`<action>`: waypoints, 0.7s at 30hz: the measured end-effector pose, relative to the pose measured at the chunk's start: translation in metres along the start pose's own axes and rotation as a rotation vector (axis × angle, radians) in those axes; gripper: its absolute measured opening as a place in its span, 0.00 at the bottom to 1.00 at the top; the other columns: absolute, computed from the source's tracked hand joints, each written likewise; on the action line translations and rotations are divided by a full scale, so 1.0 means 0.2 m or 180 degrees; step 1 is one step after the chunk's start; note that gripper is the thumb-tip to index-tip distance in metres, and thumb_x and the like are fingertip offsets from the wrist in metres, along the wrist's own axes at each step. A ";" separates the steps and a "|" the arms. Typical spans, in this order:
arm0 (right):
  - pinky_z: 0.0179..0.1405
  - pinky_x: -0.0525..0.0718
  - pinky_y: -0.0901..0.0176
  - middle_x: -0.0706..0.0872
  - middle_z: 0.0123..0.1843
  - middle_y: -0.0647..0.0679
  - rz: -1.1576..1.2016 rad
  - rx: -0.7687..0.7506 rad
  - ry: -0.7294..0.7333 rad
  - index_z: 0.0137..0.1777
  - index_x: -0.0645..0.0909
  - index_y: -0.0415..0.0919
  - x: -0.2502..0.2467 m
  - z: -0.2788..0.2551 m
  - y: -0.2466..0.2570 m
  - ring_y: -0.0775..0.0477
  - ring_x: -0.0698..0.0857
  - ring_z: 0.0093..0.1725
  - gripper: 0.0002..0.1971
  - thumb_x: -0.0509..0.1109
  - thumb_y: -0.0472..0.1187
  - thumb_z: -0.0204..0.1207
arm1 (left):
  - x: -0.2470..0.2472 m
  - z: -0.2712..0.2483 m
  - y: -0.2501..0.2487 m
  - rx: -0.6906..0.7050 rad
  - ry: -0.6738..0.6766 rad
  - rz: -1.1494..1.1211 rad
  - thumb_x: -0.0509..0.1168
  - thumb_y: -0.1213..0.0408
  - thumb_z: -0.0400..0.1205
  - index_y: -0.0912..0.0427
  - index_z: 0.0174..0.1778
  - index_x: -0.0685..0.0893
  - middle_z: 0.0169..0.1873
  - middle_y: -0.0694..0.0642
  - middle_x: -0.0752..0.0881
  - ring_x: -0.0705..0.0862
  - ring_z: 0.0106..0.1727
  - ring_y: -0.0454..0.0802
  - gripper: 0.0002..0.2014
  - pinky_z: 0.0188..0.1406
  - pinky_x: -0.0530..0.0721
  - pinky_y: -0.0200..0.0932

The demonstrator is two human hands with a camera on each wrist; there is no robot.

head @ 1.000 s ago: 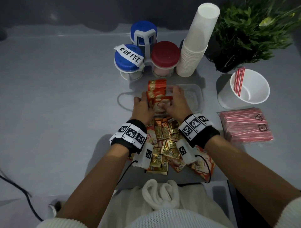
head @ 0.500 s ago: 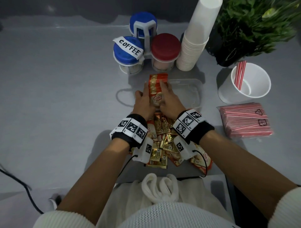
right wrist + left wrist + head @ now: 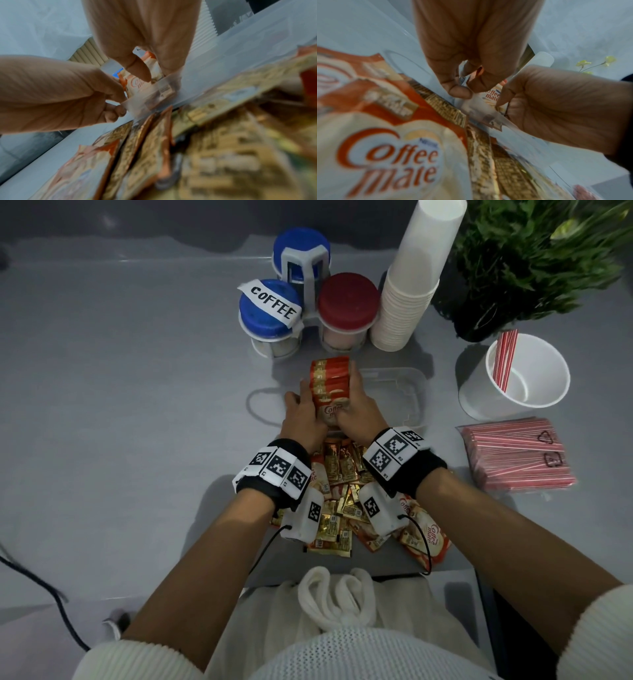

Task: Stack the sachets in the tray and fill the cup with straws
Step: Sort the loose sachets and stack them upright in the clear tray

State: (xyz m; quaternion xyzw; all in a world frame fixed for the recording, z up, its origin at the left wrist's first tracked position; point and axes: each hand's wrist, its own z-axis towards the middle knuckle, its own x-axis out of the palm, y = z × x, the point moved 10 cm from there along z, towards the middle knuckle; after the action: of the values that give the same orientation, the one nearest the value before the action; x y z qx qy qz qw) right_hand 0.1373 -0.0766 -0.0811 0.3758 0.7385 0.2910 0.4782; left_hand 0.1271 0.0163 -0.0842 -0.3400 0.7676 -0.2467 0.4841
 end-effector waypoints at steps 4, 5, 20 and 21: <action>0.56 0.72 0.62 0.77 0.70 0.38 0.0010 -0.0009 0.0028 0.81 0.38 0.42 0.00 0.00 -0.01 0.39 0.81 0.64 0.43 0.65 0.32 0.76 | 0.00 0.00 0.00 0.0038 -0.0063 -0.0069 0.60 0.68 0.81 0.61 0.79 0.56 0.63 0.68 0.70 0.72 0.64 0.60 0.31 0.60 0.72 0.45; 0.57 0.72 0.61 0.76 0.71 0.38 0.0035 -0.0009 0.0013 0.81 0.38 0.42 0.00 0.00 -0.01 0.39 0.80 0.65 0.43 0.65 0.31 0.76 | -0.01 0.00 0.00 0.0024 -0.0061 -0.0075 0.60 0.68 0.80 0.61 0.79 0.56 0.64 0.68 0.70 0.72 0.65 0.60 0.31 0.61 0.72 0.45; 0.68 0.69 0.57 0.71 0.76 0.41 0.0130 -0.0372 -0.0771 0.76 0.59 0.39 -0.18 -0.13 0.01 0.44 0.72 0.74 0.31 0.66 0.30 0.75 | -0.12 -0.08 0.09 -0.0044 -0.0309 -0.0283 0.58 0.74 0.80 0.60 0.77 0.64 0.68 0.65 0.70 0.75 0.66 0.59 0.28 0.58 0.77 0.44; 0.67 0.70 0.57 0.75 0.73 0.41 0.0121 -0.0482 -0.0904 0.74 0.62 0.39 -0.19 -0.15 0.03 0.45 0.74 0.72 0.29 0.67 0.31 0.74 | -0.14 -0.09 0.10 -0.0037 -0.0369 -0.0268 0.58 0.74 0.80 0.61 0.75 0.67 0.67 0.64 0.71 0.76 0.65 0.58 0.26 0.55 0.76 0.41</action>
State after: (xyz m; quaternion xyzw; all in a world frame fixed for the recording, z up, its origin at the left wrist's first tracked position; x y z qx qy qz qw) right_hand 0.1210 -0.1067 -0.0456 0.3899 0.6322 0.2987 0.5992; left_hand 0.1128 0.0526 -0.0747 -0.3886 0.7247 -0.2423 0.5149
